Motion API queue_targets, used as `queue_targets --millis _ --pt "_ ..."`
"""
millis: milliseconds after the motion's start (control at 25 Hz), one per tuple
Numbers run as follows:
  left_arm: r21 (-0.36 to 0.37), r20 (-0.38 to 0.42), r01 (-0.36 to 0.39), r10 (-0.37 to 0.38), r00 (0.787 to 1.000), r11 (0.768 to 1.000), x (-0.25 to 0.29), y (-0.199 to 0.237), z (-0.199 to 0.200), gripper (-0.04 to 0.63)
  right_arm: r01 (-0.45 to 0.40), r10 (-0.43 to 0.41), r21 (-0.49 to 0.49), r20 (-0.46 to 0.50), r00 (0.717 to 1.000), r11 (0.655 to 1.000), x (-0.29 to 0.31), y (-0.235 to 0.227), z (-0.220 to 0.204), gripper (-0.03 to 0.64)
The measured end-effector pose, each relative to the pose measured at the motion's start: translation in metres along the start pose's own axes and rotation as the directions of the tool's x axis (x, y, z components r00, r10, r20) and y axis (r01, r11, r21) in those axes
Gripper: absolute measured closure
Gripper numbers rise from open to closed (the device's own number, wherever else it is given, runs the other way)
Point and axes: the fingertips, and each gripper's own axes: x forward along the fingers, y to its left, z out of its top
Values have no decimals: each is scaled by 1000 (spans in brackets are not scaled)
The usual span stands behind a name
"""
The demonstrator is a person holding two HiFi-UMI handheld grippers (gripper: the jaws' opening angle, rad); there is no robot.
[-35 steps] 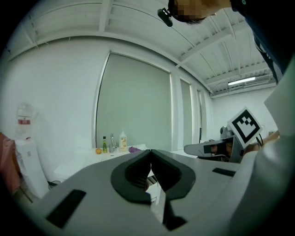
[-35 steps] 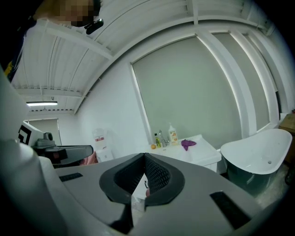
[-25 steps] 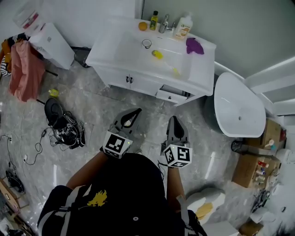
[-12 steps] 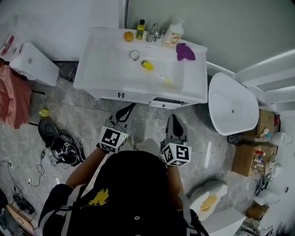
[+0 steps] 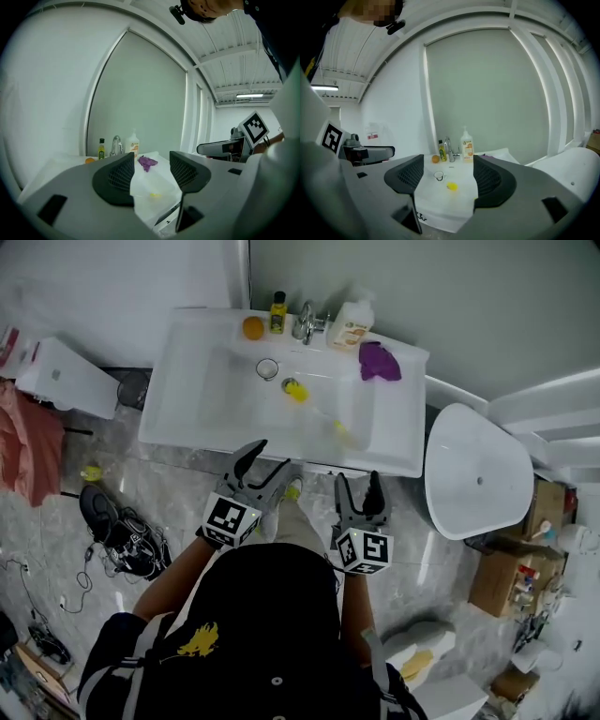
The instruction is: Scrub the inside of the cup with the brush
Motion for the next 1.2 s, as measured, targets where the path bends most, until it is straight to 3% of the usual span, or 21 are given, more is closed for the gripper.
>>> queue_targets --millis 80,160,280,400,640,840,960,1200 --pt "14 -19 -10 10 1000 1000 24 6 2 263 -42 42 -10 -17 999 999 23 -17 3 242" --pt "45 -34 -7 9 999 999 43 9 6 221 -84 84 -19 -25 996 996 43 -31 9 227" --pt "85 -61 -23 28 998 996 71 19 10 216 -120 119 -13 -26 993 993 72 -54 19 229" --pt "79 -77 -67 73 994 995 96 32 11 215 -153 153 -9 -37 988 988 96 -73 23 229" --pt "92 -142 -85 97 985 992 121 50 -8 215 -190 188 -18 -80 979 982 127 -92 13 229" --pt "99 -199 -113 131 971 989 136 89 -44 213 -221 211 -47 -158 965 974 161 -94 -16 229" --pt "102 -263 -138 160 951 985 140 123 -80 213 -233 210 -91 -207 955 968 186 -94 -42 229" --pt "84 -335 -101 123 934 991 157 179 -152 206 -271 202 -162 -346 916 949 229 -101 -109 229"
